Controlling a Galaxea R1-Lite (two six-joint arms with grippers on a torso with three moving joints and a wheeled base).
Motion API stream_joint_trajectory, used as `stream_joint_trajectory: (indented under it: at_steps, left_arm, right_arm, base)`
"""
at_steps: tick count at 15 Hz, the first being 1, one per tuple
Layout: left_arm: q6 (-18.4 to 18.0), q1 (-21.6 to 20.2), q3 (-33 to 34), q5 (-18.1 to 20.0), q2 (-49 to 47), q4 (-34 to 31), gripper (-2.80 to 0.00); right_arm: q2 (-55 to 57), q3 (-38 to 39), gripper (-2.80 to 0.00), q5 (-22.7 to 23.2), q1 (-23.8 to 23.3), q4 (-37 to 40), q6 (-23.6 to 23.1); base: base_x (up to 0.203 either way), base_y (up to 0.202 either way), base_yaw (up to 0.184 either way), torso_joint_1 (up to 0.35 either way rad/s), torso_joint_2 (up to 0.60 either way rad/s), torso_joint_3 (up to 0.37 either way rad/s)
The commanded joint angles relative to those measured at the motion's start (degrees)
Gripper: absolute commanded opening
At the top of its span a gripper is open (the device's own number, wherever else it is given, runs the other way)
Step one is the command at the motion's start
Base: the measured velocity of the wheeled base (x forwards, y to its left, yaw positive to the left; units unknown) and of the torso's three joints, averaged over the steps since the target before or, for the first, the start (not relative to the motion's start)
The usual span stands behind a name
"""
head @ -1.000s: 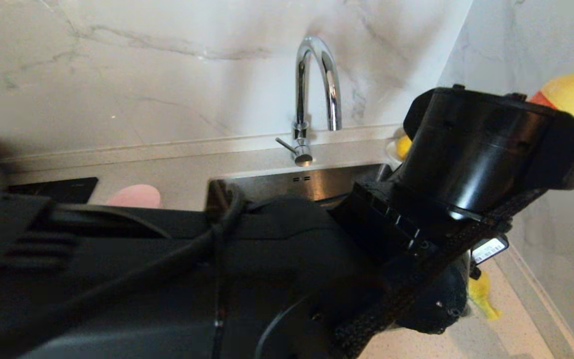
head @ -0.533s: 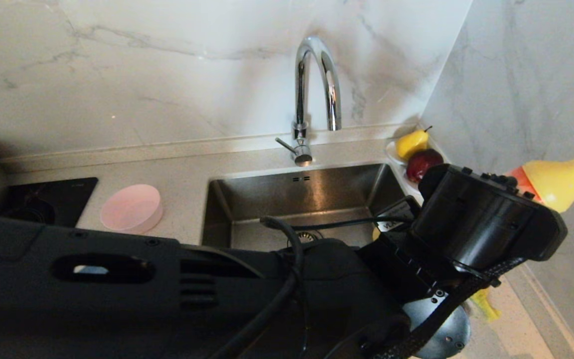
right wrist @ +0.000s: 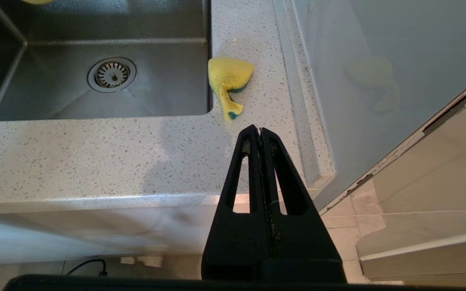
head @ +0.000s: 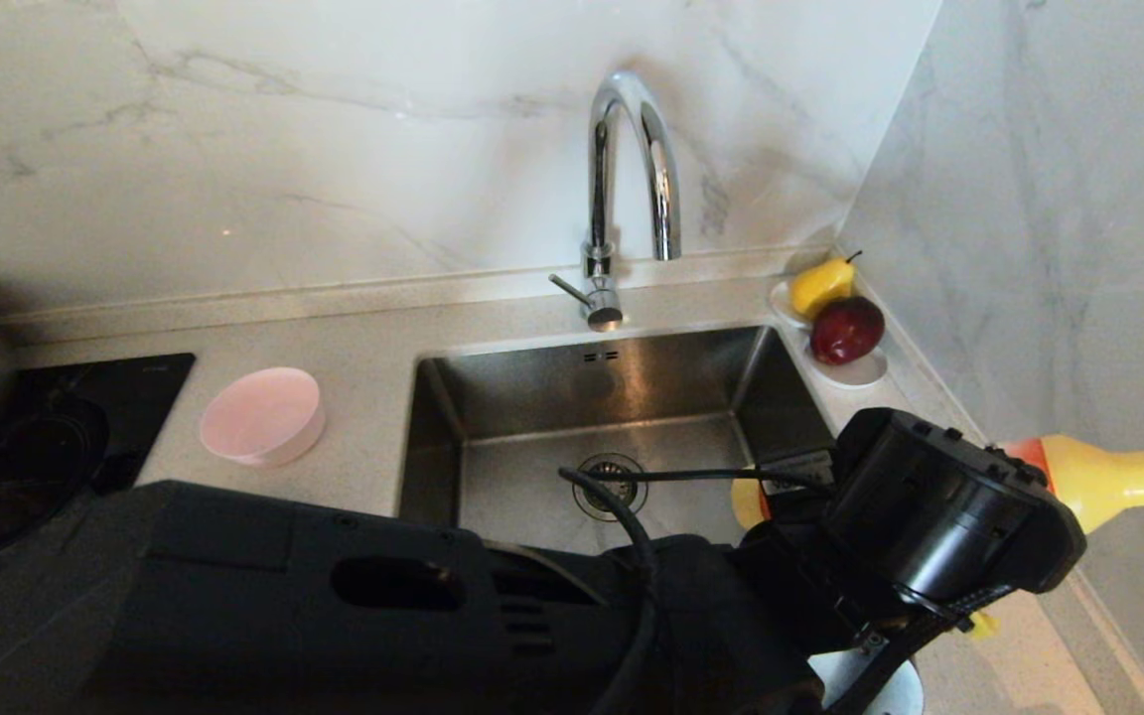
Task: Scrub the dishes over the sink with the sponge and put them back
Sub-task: Squeeze it onto the sponge
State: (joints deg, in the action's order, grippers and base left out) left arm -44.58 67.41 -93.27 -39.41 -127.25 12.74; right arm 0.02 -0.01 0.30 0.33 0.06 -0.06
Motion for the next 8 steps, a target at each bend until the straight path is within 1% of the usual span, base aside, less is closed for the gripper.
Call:
stream_joint_trajectory:
  at_steps: [1,3,6,7,8]
  left_arm:
    - [-1.23,0.00,0.28,-3.54,-1.86,0.39,-2.80]
    - [-3.98,0.00,0.69,-4.41,-2.36,0.19,-2.80]
    - [-5.67,0.00,1.17,-5.04,-3.84,0.09,-2.80]
    - [-6.69,0.00,1.16,-5.99,-4.31,0.09,-2.80]
    - [-7.54,0.00,1.04,-8.33,-4.82,0.09,-2.80]
  right_arm:
    - [-0.02,0.01,-2.80,0.05,0.02,-0.05,-0.02]
    - [-0.02,0.01,-2.80,0.05,0.02,-0.06,-0.02]
    - [-0.02,0.01,-2.80,0.05,0.02,0.02,-0.02]
    - [-0.02,0.01,-2.80,0.05,0.02,-0.03,-0.02]
    - [-0.02,0.01,-2.80,0.05,0.02,0.02,-0.02]
  base:
    - [0.000,0.000,0.000,0.000,0.00,0.000]
    - [0.000,0.000,0.000,0.000,0.00,0.000]
    - [0.000,0.000,0.000,0.000,0.00,0.000]
    - [0.000,0.000,0.000,0.000,0.00,0.000]
    - [0.000,0.000,0.000,0.000,0.00,0.000]
